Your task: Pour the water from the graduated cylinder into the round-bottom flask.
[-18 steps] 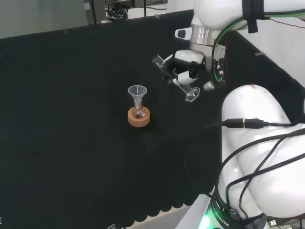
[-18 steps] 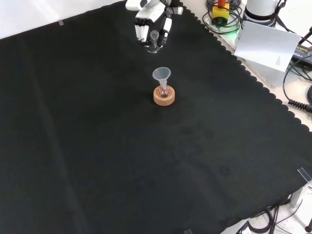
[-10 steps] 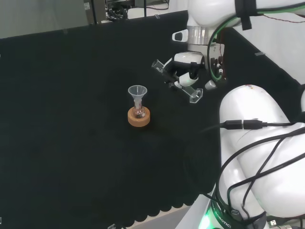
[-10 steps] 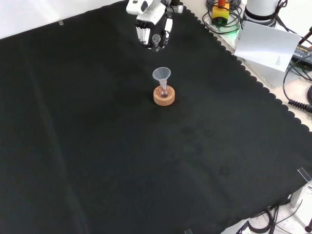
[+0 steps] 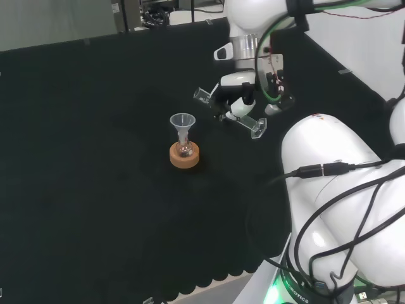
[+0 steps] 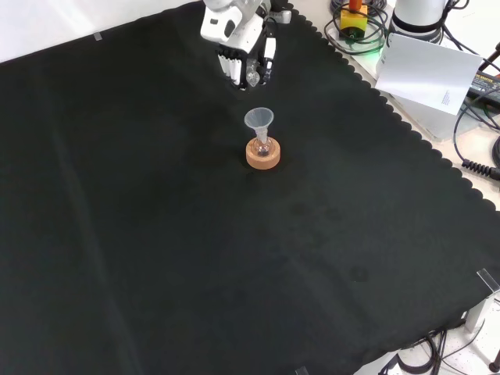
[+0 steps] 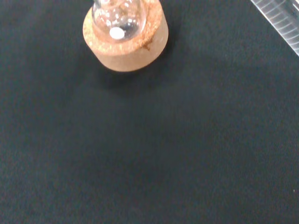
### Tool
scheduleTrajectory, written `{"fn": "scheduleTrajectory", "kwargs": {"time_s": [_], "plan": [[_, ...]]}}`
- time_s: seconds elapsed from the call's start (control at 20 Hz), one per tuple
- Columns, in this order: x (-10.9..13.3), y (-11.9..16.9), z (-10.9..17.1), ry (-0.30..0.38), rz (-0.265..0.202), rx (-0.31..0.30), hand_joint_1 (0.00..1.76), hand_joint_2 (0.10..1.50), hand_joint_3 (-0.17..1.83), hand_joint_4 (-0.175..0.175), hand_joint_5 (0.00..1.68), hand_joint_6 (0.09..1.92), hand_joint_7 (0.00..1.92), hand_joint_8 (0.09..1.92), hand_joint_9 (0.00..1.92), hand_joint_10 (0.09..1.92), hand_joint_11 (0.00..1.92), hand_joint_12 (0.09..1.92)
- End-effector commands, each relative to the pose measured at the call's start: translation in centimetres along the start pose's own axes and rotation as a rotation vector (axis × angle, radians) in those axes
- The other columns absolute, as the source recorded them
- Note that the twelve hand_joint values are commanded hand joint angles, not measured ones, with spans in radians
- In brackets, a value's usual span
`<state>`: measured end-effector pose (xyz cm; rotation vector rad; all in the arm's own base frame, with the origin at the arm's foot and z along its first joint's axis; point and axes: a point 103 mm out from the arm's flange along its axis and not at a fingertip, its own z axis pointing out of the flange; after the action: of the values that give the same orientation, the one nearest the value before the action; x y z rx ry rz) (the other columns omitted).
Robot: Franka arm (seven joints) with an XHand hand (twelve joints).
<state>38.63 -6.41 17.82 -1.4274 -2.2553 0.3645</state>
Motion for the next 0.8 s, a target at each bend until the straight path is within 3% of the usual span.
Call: {"fn": "scheduleTrajectory", "kwargs": {"time_s": [0.05, 0.8], "plan": [[-0.26, -0.02, -0.22, -0.047, 0.048, 0.126, 1.23, 1.18, 0.00, -0.175, 0.84, 1.18, 0.87, 1.19, 1.31, 0.16, 1.11, 0.88], [0.62, 0.10, -0.49, -0.121, 0.084, 0.247, 1.24, 1.17, 0.00, -0.175, 0.86, 1.16, 0.89, 1.16, 1.34, 0.16, 1.12, 0.88]]}}
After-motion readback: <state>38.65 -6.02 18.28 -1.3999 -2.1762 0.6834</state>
